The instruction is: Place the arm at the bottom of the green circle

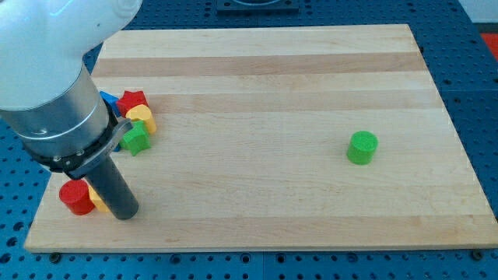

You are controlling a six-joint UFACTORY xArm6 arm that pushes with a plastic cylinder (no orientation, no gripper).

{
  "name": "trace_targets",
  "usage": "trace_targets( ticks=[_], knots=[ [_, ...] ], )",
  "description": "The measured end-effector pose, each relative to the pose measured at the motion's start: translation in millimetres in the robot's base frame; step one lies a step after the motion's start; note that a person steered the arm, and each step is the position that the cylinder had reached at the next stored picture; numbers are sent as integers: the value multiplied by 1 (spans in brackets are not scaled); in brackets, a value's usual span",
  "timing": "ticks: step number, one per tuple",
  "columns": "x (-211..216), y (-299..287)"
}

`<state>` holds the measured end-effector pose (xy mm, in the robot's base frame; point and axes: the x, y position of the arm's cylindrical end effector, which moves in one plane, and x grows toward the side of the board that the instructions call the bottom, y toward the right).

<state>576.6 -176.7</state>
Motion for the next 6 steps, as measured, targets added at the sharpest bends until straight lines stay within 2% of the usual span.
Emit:
trace_targets(
  ticks=[6],
  knots=[
    [-25, 266]
  ],
)
